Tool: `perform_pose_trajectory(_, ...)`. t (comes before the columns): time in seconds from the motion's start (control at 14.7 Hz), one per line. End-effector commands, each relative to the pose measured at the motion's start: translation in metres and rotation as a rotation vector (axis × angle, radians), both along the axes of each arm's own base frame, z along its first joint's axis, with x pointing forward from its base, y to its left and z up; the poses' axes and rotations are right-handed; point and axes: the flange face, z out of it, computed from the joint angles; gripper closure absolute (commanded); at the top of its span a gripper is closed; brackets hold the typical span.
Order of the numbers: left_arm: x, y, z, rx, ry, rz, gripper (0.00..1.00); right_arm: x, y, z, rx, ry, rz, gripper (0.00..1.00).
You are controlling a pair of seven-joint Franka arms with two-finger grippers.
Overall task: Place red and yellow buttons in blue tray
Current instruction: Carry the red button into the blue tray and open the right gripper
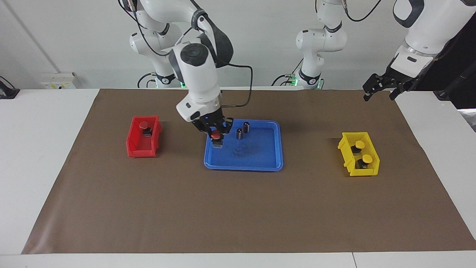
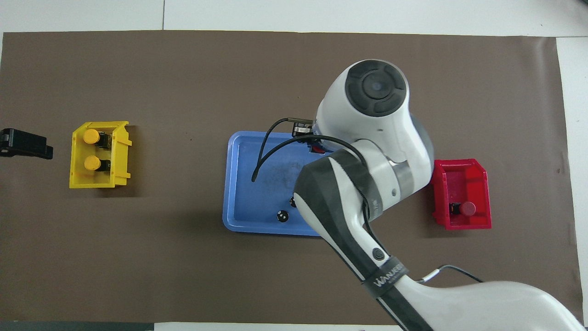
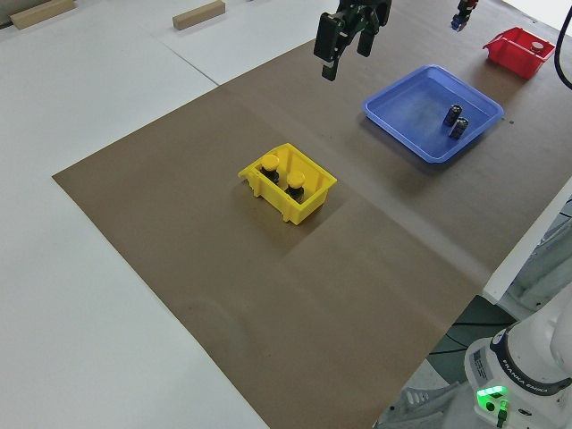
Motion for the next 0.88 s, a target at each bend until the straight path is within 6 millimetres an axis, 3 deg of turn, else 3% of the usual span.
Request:
perform_pose_trajectory(0.0, -0.003, 0.003, 0.003, -0.010, 0.010, -0.002, 0.00, 0.007, 0.017, -0.034, -0.028, 0.003, -0.015, 0.88)
perform_pose_trajectory(0.2, -0.003, 0.003, 0.003, -0.010, 0.010, -0.002, 0.00, -0.005, 0.023, -0.067, -0.051, 0.001, -0.008, 0.86)
perform_pose_trajectory(0.41, -0.003, 0.003, 0.003, -0.010, 0.010, -0.002, 0.00, -0.018, 0.036, -0.081, -0.054, 0.005, 0.008, 0.86)
perform_pose_trajectory(0.61, -0.005, 0.004, 0.001, -0.009, 0.030, -0.001, 0.00, -0.021, 0.033, -0.088, -0.053, 0.002, 0.006, 0.84)
perform_pose_trajectory(0.75, -0.005, 0.004, 0.002, -0.009, 0.030, -0.001, 0.00, -0.022, 0.033, -0.089, -0.054, 0.003, 0.004, 0.70)
perform_pose_trajectory(0.82, -0.006, 0.004, 0.002, -0.009, 0.032, -0.001, 0.00, -0.023, 0.032, -0.092, -0.056, 0.007, 0.004, 0.52)
